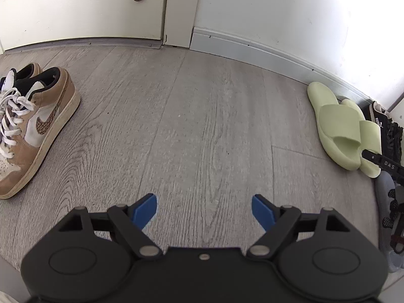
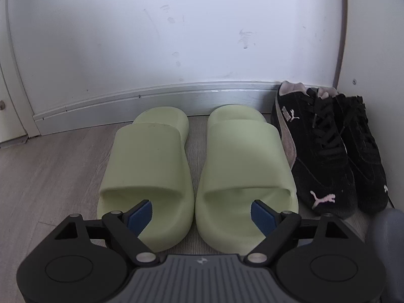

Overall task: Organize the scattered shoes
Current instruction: 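Lower the green slides beside the Puma pair and open the right tool, then move the right tool over the tan Nike sneakers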

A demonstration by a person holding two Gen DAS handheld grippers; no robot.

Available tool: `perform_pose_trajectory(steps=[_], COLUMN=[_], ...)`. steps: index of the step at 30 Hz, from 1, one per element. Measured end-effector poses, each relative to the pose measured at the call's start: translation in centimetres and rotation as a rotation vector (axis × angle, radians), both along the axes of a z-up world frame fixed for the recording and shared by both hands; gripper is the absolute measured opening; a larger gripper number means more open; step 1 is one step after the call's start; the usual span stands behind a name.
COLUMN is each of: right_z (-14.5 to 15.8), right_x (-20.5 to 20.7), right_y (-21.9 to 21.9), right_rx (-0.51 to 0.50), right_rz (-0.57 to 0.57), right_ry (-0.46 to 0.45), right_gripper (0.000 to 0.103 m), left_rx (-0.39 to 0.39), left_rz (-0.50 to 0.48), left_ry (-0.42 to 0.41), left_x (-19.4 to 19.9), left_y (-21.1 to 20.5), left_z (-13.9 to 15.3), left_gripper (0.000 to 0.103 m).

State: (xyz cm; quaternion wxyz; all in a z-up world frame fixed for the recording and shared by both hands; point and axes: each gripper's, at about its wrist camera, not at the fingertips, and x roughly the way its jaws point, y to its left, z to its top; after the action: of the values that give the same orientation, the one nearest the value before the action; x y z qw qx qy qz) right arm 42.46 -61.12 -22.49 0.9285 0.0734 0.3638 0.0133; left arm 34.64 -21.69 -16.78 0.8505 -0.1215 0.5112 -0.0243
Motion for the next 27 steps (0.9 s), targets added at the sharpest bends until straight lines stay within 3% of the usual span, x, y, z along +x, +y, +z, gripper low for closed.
perform_pose_trajectory(steps=[4,7,12,16,21,26,27], right_z=[1.0,1.3,0.7,1.0,3.3,5.3,5.8], right_x=[-2.0,-3.4,-4.5,-3.7,-1.4,1.5,2.3], right_y=[0.5,4.0,13.6,21.7,31.8,40.2,42.3], right_rx=[0.050,0.082,0.171,0.318,0.481,0.637,0.650], right_rz=[-0.011,0.063,0.260,0.344,0.465,0.450,0.441], right_ry=[0.005,0.004,0.051,0.126,0.206,0.351,0.379], right_gripper=[0.088,0.088,0.088,0.088,0.088,0.088,0.088], left_rx=[-0.034,-0.021,0.081,0.165,0.106,0.272,0.243], left_rz=[0.055,0.099,0.197,0.287,0.474,0.467,0.460], left_ry=[-0.014,-0.032,-0.062,-0.077,-0.127,-0.188,-0.181], left_x=[-0.4,-1.2,-4.0,-5.0,-4.2,-1.6,-1.5], left_y=[2.3,4.9,11.1,16.1,24.1,29.1,29.8], left_z=[0.8,1.7,2.8,2.8,2.9,1.7,0.9], left_gripper=[0.083,0.083,0.083,0.083,0.083,0.083,0.083])
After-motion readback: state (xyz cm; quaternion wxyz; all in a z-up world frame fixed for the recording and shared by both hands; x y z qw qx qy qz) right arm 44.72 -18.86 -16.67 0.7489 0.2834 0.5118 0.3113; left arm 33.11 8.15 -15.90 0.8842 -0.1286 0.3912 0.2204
